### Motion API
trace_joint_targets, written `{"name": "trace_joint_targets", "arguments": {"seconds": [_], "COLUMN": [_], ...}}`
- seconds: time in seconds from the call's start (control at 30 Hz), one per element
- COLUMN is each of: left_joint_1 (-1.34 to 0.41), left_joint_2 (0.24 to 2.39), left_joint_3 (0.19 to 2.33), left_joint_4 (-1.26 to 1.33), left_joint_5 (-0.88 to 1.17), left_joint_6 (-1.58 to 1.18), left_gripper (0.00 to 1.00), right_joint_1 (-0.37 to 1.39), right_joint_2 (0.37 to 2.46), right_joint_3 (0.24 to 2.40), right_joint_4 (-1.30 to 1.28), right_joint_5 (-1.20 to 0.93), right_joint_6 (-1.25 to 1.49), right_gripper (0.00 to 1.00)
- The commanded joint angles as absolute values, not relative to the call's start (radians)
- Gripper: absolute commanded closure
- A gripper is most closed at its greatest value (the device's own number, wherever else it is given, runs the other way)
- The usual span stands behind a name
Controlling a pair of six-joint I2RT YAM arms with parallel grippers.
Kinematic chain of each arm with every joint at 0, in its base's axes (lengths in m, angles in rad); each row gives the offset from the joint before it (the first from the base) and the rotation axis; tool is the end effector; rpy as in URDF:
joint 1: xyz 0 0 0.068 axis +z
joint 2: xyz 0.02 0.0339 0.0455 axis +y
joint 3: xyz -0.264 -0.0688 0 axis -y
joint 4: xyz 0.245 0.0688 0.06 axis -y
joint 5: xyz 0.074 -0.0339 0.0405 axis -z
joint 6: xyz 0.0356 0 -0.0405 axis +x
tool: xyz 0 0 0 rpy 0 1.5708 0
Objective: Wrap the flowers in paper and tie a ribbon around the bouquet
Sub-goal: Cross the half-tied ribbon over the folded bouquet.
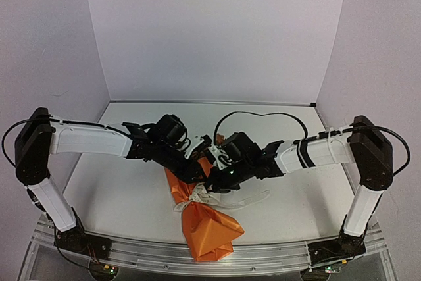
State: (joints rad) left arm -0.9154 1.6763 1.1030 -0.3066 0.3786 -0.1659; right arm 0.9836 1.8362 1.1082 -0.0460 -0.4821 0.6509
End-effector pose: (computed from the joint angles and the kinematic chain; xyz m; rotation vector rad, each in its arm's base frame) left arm 0.2056 -0.2890 0.2110 1.1149 2.3463 -0.9057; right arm 0.2010 0.3318 0.1763 -0.7092 2.5680 1.2591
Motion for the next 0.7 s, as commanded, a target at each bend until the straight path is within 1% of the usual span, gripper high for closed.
{"name": "trace_joint_targets", "arguments": {"seconds": [0.0, 0.17, 0.37, 0.67], "left_joint_1": [-0.92, -0.922, -0.922, -0.922], "left_joint_2": [1.693, 1.701, 1.7, 1.631], "left_joint_3": [1.156, 1.165, 1.172, 1.139], "left_joint_4": [-0.372, -0.389, -0.399, -0.33], "left_joint_5": [0.356, 0.367, 0.366, 0.357], "left_joint_6": [-0.164, -0.157, -0.141, -0.145], "left_gripper": [0.63, 0.68, 0.83, 0.92], "right_joint_1": [0.99, 0.989, 0.99, 0.989], "right_joint_2": [1.797, 1.803, 1.806, 1.811], "right_joint_3": [1.096, 1.1, 1.101, 1.099], "right_joint_4": [-0.008, -0.008, -0.008, -0.006], "right_joint_5": [-0.456, -0.457, -0.452, -0.417], "right_joint_6": [0.653, 0.655, 0.659, 0.669], "right_gripper": [1.0, 1.0, 1.0, 1.0]}}
